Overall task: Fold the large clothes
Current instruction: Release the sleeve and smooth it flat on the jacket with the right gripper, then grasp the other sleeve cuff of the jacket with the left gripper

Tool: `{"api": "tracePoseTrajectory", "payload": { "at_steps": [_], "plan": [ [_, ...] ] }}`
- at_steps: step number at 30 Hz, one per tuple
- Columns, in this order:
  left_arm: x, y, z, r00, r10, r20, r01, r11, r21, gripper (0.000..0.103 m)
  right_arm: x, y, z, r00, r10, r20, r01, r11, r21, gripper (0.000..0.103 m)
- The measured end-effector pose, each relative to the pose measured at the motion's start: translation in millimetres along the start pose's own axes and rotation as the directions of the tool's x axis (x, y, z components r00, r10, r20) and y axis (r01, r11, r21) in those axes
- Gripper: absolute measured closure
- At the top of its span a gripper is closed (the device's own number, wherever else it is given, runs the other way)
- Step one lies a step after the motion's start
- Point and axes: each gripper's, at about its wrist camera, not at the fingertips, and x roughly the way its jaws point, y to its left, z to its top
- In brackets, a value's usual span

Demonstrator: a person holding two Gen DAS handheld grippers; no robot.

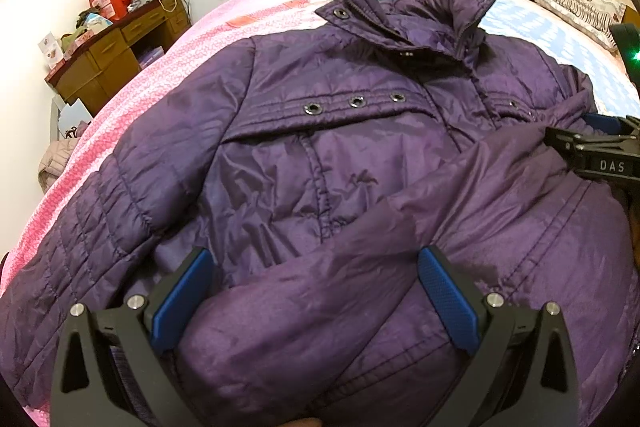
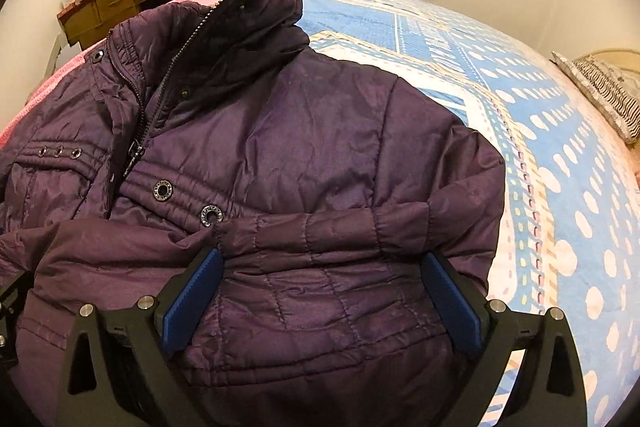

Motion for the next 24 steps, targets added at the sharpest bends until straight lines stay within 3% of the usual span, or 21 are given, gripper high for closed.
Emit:
{"api": "tracePoseTrajectory", "payload": {
  "at_steps": [16, 18, 19, 21, 22, 24],
  "plan": [
    [-1, -6, 0, 1.000, 0.027, 0.005, -0.027, 0.999, 0.017, 0.000, -12, 24, 0, 0.997, -0.074, 0.008, 0.075, 0.996, -0.041, 0.002],
    [-4, -2, 4, 0.999, -0.014, -0.043, 0.015, 1.000, 0.020, 0.000, -28, 18, 3, 0.997, -0.057, -0.047, 0.056, 0.998, -0.020, 0.002],
    [-10, 3, 6, 0.997, -0.040, -0.066, 0.041, 0.999, 0.019, 0.004, -42, 13, 2, 0.998, -0.055, -0.030, 0.056, 0.998, 0.019, 0.002],
    [-45, 17, 4, 0.995, -0.095, 0.002, 0.095, 0.995, -0.005, 0.005, -86, 4, -3, 0.996, 0.046, 0.072, -0.054, 0.992, 0.111, 0.002],
    [-61, 25, 1, 0.993, -0.109, 0.038, 0.110, 0.994, -0.016, 0.002, -107, 4, -10, 0.988, 0.124, 0.092, -0.134, 0.984, 0.121, 0.002],
    [-97, 51, -13, 0.985, -0.136, 0.109, 0.144, 0.987, -0.071, 0.000, -132, 11, -23, 0.979, 0.180, 0.092, -0.188, 0.978, 0.089, 0.002]
  ]
}}
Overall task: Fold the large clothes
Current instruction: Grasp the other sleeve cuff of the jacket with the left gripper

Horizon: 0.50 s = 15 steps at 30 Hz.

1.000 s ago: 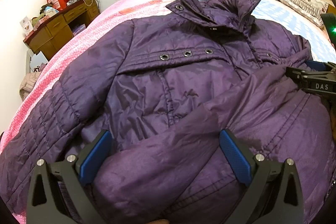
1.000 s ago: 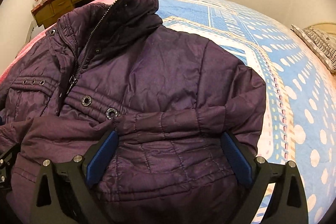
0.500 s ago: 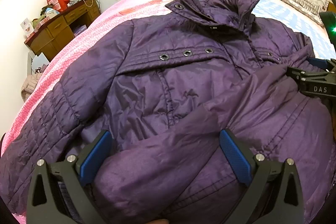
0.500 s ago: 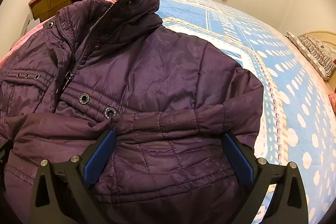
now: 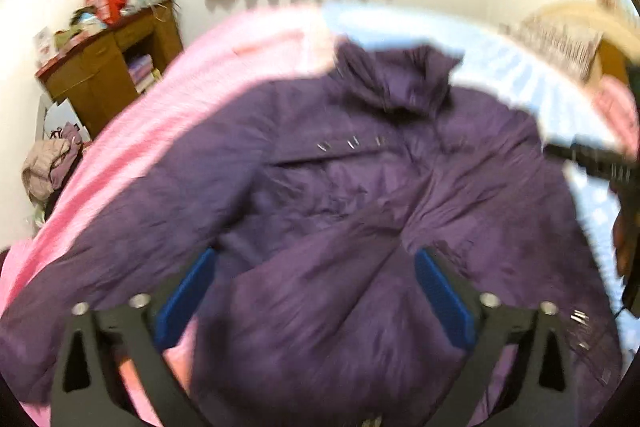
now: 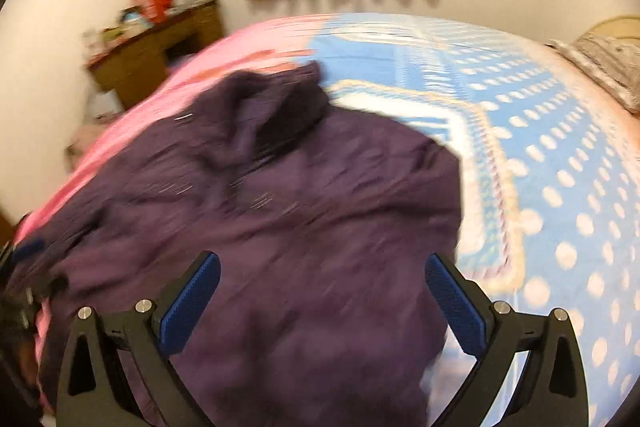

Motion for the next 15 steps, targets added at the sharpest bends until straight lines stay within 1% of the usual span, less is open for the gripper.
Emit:
{"api": "tracePoseTrajectory", "payload": {
  "at_steps": [2, 4, 5, 6, 9, 10, 11, 12, 13, 14, 15],
  "plan": [
    [-41, 39, -19, 0.998, 0.009, 0.070, -0.002, 0.995, -0.097, 0.000, -26, 22, -22, 1.000, 0.012, 0.017, -0.010, 0.996, -0.086, 0.002],
    [-70, 77, -40, 0.994, 0.036, 0.107, -0.016, 0.983, -0.183, 0.000, -42, 42, -45, 0.999, 0.031, 0.021, -0.027, 0.988, -0.152, 0.002],
    [-85, 102, -55, 0.990, 0.076, 0.116, -0.047, 0.971, -0.235, 0.000, -48, 51, -57, 0.999, 0.049, 0.024, -0.044, 0.984, -0.173, 0.002],
    [-92, 114, -62, 0.988, 0.107, 0.113, -0.074, 0.962, -0.263, 0.000, -53, 57, -67, 0.998, 0.064, 0.023, -0.059, 0.981, -0.185, 0.002],
    [-126, 185, -107, 0.963, 0.256, 0.089, -0.199, 0.892, -0.406, 0.000, -64, 79, -94, 0.994, 0.106, 0.023, -0.098, 0.970, -0.223, 0.002],
    [-136, 206, -120, 0.951, 0.298, 0.079, -0.232, 0.860, -0.455, 0.000, -67, 87, -104, 0.993, 0.113, 0.026, -0.104, 0.965, -0.240, 0.002],
    [-142, 219, -128, 0.943, 0.325, 0.076, -0.250, 0.838, -0.485, 0.000, -70, 92, -110, 0.992, 0.121, 0.030, -0.109, 0.959, -0.260, 0.002],
    [-157, 247, -144, 0.924, 0.375, 0.073, -0.278, 0.792, -0.544, 0.000, -72, 100, -116, 0.991, 0.128, 0.032, -0.114, 0.954, -0.276, 0.002],
    [-164, 261, -151, 0.914, 0.400, 0.066, -0.292, 0.761, -0.579, 0.000, -74, 107, -123, 0.991, 0.133, 0.034, -0.117, 0.949, -0.294, 0.002],
    [-174, 281, -161, 0.907, 0.417, 0.060, -0.291, 0.723, -0.626, 0.000, -74, 115, -127, 0.990, 0.136, 0.036, -0.119, 0.943, -0.311, 0.002],
    [-179, 294, -167, 0.915, 0.398, 0.068, -0.258, 0.704, -0.662, 0.000, -75, 122, -131, 0.990, 0.139, 0.039, -0.119, 0.938, -0.325, 0.002]
  ]
}}
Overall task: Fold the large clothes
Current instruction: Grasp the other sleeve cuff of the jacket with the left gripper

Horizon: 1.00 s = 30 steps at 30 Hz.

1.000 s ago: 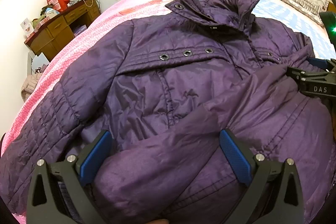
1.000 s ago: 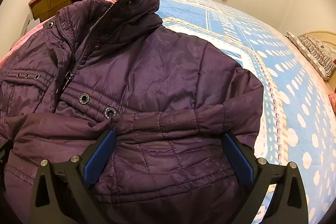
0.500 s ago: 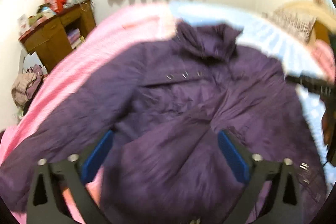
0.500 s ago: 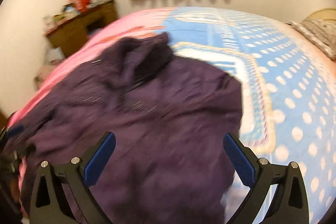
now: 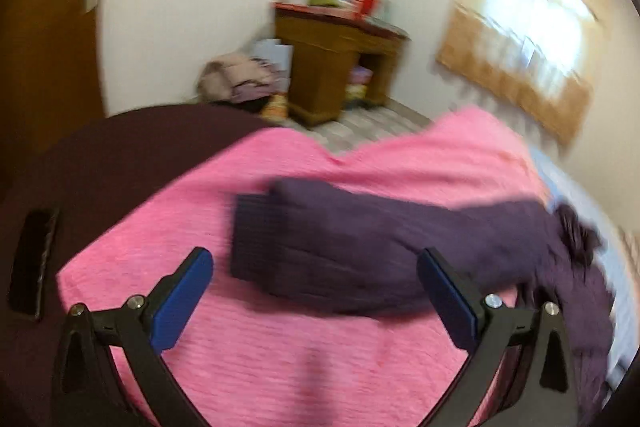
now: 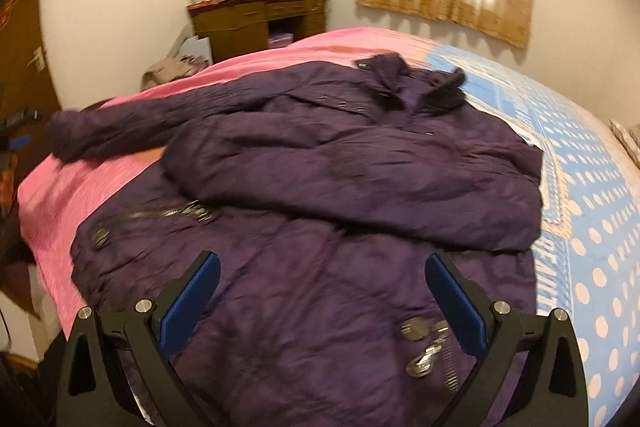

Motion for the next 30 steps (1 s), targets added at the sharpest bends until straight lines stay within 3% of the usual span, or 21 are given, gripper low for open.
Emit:
{"api": "tracePoseTrajectory", "payload": {
  "at_steps": [3, 7, 14, 18, 20, 22, 23, 25, 30],
  "plan": [
    [4, 25, 8, 0.997, -0.076, -0.023, 0.072, 0.989, -0.128, 0.000, -1, 19, -3, 1.000, -0.002, 0.005, 0.002, 0.999, -0.051, 0.002],
    [28, 33, 7, 0.976, -0.203, -0.077, 0.177, 0.950, -0.258, 0.000, -10, 29, -6, 1.000, -0.003, 0.012, 0.003, 0.998, -0.068, 0.002],
    [73, 29, -9, 0.973, -0.160, -0.166, 0.099, 0.940, -0.326, 0.000, -18, 36, -16, 1.000, -0.010, 0.015, 0.012, 0.997, -0.071, 0.002],
    [87, 21, -13, 0.969, -0.166, -0.183, 0.096, 0.935, -0.342, 0.000, -13, 37, -21, 1.000, -0.006, 0.007, 0.007, 0.998, -0.064, 0.002],
    [92, 19, -13, 0.970, -0.170, -0.172, 0.101, 0.931, -0.351, 0.008, -9, 38, -23, 1.000, 0.001, 0.002, -0.001, 0.999, -0.054, 0.002],
    [93, 17, -9, 0.967, -0.202, -0.156, 0.133, 0.921, -0.366, 0.032, -7, 39, -26, 1.000, 0.009, 0.003, -0.009, 0.999, -0.047, 0.002],
    [95, 14, -5, 0.967, -0.206, -0.148, 0.141, 0.922, -0.360, 0.039, -6, 40, -27, 1.000, 0.013, 0.003, -0.013, 0.999, -0.046, 0.002],
    [95, 12, -6, 0.956, -0.265, -0.129, 0.203, 0.910, -0.361, 0.069, -4, 41, -29, 1.000, 0.015, -0.001, -0.015, 0.999, -0.044, 0.002],
    [76, 8, 1, 0.948, -0.312, -0.060, 0.269, 0.890, -0.369, 0.074, -5, 37, -33, 1.000, 0.011, 0.002, -0.011, 1.000, -0.021, 0.002]
  ]
}}
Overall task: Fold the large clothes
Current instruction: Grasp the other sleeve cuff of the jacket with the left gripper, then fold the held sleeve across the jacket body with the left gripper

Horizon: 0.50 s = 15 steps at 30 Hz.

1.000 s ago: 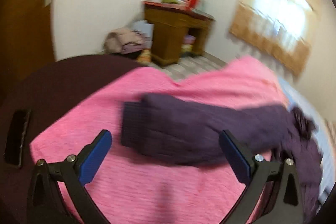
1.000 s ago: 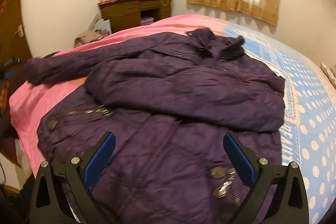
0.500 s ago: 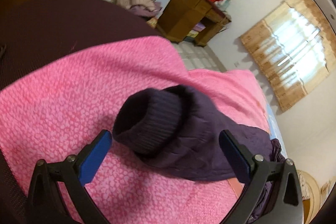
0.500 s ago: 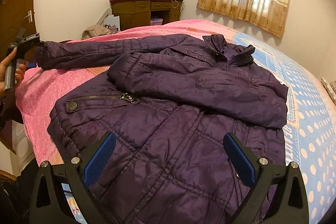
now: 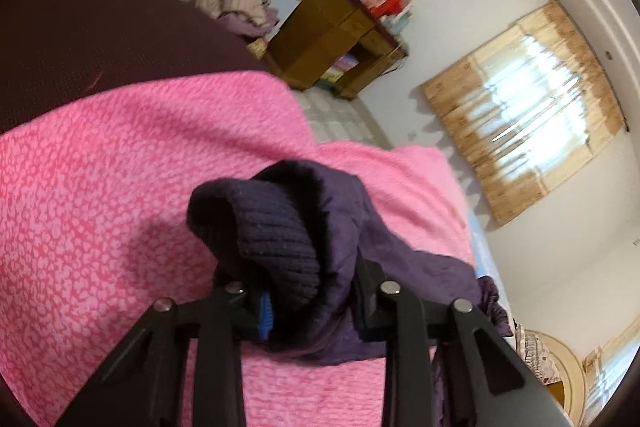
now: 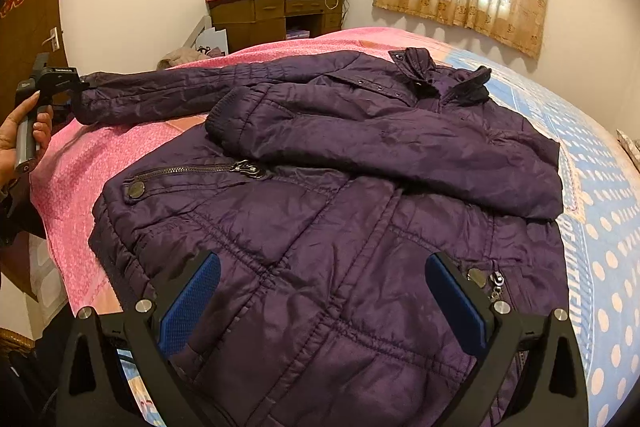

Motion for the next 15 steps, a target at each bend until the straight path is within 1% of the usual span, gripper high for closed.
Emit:
{"api": "tracePoseTrajectory", "payload": {
  "at_steps": [5, 8, 10, 11, 13, 14, 15],
  "plan": [
    [-6, -40, 21, 0.997, -0.051, 0.053, 0.047, 0.996, 0.077, 0.075, -8, -10, -1, 1.000, -0.010, 0.024, 0.009, 0.999, 0.032, 0.002],
    [-10, -63, 34, 0.995, -0.055, 0.083, 0.043, 0.990, 0.132, 0.076, -11, -21, -2, 0.999, -0.013, 0.036, 0.011, 0.998, 0.067, 0.002],
    [-11, -91, 46, 0.992, -0.079, 0.103, 0.061, 0.984, 0.170, 0.076, -12, -27, -4, 0.999, -0.016, 0.031, 0.013, 0.996, 0.083, 0.002],
    [-12, -95, 49, 0.991, -0.084, 0.109, 0.063, 0.981, 0.181, 0.076, -11, -31, -5, 0.999, -0.020, 0.027, 0.017, 0.995, 0.095, 0.002],
    [-15, -126, 59, 0.985, -0.115, 0.132, 0.084, 0.972, 0.220, 0.076, -12, -37, -8, 0.999, -0.026, 0.028, 0.023, 0.994, 0.110, 0.002],
    [-14, -133, 61, 0.983, -0.123, 0.139, 0.088, 0.968, 0.235, 0.076, -13, -40, -10, 0.999, -0.027, 0.029, 0.024, 0.992, 0.121, 0.002],
    [-18, -155, 64, 0.977, -0.147, 0.153, 0.103, 0.958, 0.267, 0.076, -13, -43, -11, 0.999, -0.029, 0.031, 0.025, 0.991, 0.130, 0.002]
  ]
}}
